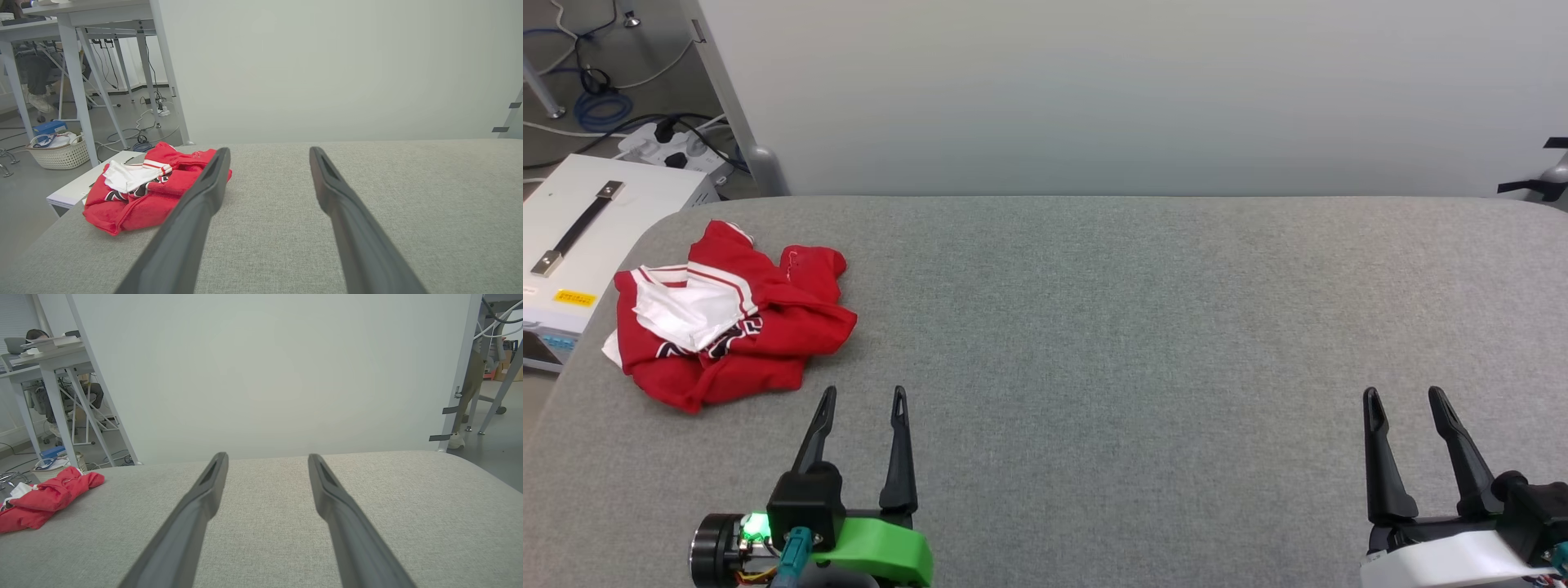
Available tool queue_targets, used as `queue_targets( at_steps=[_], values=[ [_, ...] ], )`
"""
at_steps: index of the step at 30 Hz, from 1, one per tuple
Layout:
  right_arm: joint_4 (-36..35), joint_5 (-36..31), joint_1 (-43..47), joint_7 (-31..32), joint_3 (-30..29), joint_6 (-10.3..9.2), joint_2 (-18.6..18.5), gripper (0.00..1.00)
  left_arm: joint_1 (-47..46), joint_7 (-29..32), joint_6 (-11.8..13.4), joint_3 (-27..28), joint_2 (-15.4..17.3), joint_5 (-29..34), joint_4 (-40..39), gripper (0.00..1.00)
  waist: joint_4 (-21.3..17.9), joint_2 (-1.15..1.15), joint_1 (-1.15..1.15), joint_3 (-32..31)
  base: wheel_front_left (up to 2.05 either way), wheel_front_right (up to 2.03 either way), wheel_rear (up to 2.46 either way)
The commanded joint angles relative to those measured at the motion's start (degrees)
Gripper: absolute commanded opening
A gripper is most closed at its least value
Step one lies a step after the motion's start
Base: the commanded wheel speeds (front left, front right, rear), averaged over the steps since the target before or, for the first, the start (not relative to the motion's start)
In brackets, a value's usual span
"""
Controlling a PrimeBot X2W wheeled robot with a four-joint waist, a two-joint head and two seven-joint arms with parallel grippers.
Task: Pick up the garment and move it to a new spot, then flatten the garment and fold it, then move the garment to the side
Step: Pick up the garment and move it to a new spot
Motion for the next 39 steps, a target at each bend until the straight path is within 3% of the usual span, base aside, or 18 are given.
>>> queue_targets(
  at_steps=[1,21,30,39],
  values=[
    [0.1,0.1,0.6,-0.5,0.1,-0.04,-0.1,1.00,0.6,-0.3,0.3,-0.1,-0.3,0.0,0.1,1.00,0.0,0.00,0.00,0.0,0.00,0.00,0.00],
    [0.1,-0.9,0.3,-0.5,0.7,-0.04,-0.1,1.00,0.0,-0.3,0.8,-0.2,-0.3,0.4,0.6,1.00,1.4,0.00,0.00,0.4,0.00,0.00,0.00],
    [-0.2,-1.4,-0.2,-0.5,1.3,-0.04,-0.1,1.00,-0.9,-0.3,0.9,0.9,-0.3,0.4,0.6,1.00,5.1,0.00,0.00,1.7,0.00,0.00,0.00],
    [-0.5,-1.9,-0.7,-0.5,1.7,-0.04,-0.1,1.00,-1.8,-0.3,1.1,1.6,-0.3,-0.1,0.6,1.00,11.5,0.00,0.00,2.9,0.00,0.00,0.00]
  ],
)
